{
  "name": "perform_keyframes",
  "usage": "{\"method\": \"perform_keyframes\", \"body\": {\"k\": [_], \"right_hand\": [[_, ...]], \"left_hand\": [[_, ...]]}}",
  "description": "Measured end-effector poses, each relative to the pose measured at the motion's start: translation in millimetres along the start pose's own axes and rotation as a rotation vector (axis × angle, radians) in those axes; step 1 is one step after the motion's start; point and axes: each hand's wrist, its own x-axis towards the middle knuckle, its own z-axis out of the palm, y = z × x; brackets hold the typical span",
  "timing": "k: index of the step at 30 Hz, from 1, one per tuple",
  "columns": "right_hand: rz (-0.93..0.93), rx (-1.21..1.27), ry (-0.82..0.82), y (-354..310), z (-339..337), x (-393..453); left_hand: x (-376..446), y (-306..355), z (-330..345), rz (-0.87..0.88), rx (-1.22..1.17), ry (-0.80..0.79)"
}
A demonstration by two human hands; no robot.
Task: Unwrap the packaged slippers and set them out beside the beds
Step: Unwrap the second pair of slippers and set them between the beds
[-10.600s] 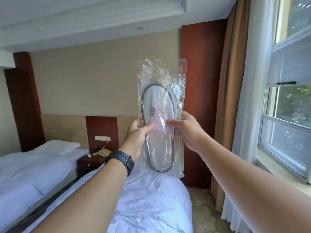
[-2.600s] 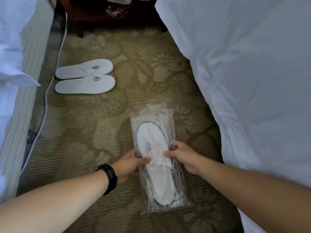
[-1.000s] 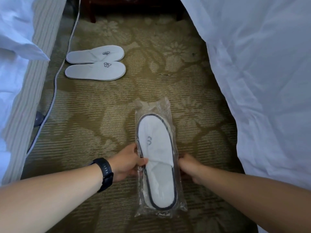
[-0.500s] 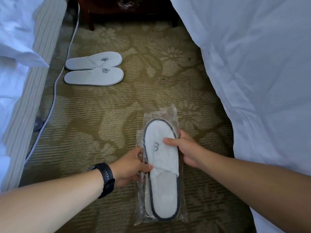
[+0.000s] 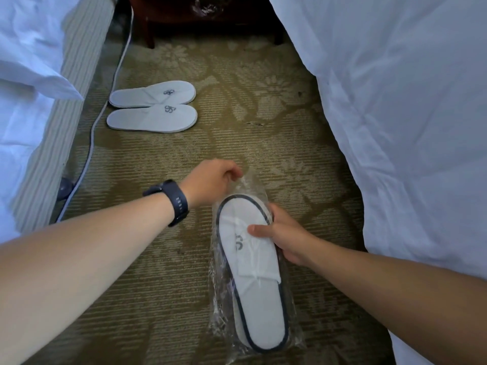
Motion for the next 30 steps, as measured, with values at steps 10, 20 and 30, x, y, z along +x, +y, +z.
{"method": "perform_keyframes", "body": {"k": [10, 20, 30], "right_hand": [[-0.009, -0.087, -0.027, 1.4, 4.4, -9.7], [-0.015, -0.011, -0.150, 1.5, -1.7, -6.8], [0.016, 0.067, -0.129, -9.0, 0.4, -9.9]], "left_hand": [[24.1, 9.9, -19.7, -0.006, 0.259, -0.635], [21.0, 12.2, -13.3, -0.034, 0.209, -0.569], [19.2, 1.3, -23.7, -0.071, 0.026, -0.320]]}}
